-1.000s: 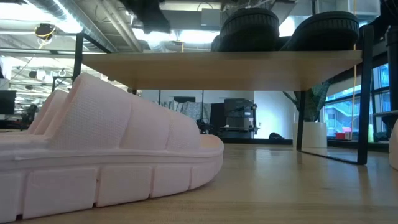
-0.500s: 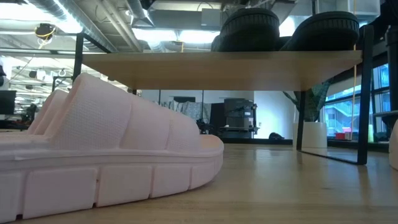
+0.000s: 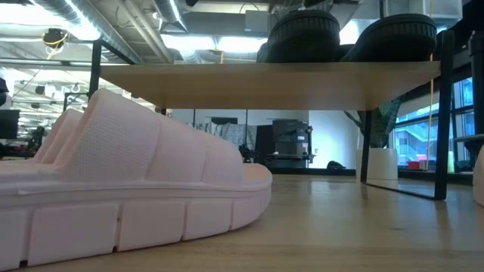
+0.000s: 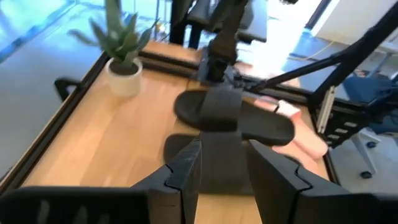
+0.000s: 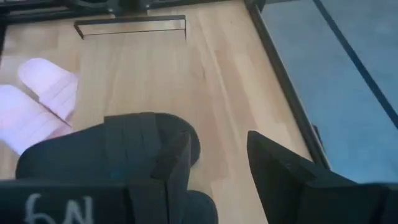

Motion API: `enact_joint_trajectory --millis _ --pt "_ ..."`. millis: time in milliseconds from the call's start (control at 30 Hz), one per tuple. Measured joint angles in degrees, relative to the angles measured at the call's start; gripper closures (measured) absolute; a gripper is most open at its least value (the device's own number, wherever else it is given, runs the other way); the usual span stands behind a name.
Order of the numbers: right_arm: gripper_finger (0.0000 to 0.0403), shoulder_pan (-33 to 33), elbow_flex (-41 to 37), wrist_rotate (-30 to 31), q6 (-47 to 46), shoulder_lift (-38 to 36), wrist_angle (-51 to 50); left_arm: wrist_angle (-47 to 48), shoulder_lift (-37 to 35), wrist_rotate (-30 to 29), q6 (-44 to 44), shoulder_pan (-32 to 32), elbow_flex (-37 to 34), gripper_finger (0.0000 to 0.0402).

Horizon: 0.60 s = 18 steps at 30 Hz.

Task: Pick and place slides into the shelf
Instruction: Put the black slides on the shelf

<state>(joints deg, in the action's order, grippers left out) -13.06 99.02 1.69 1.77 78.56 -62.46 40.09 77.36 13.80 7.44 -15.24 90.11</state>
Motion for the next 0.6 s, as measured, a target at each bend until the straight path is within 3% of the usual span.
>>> enact_joint_trajectory --millis 367,600 --pt "0.0243 -1.9 -26.9 -0.5 -7.3 -25.6 11.9 -2.5 0.2 -0.8 0.0 5.1 0.0 0.0282" --pt "0.0243 -1.5 -37.5 -0.5 -12.8 -38.2 17.9 5.4 3.3 -11.8 0.1 9.6 0.0 0.0282"
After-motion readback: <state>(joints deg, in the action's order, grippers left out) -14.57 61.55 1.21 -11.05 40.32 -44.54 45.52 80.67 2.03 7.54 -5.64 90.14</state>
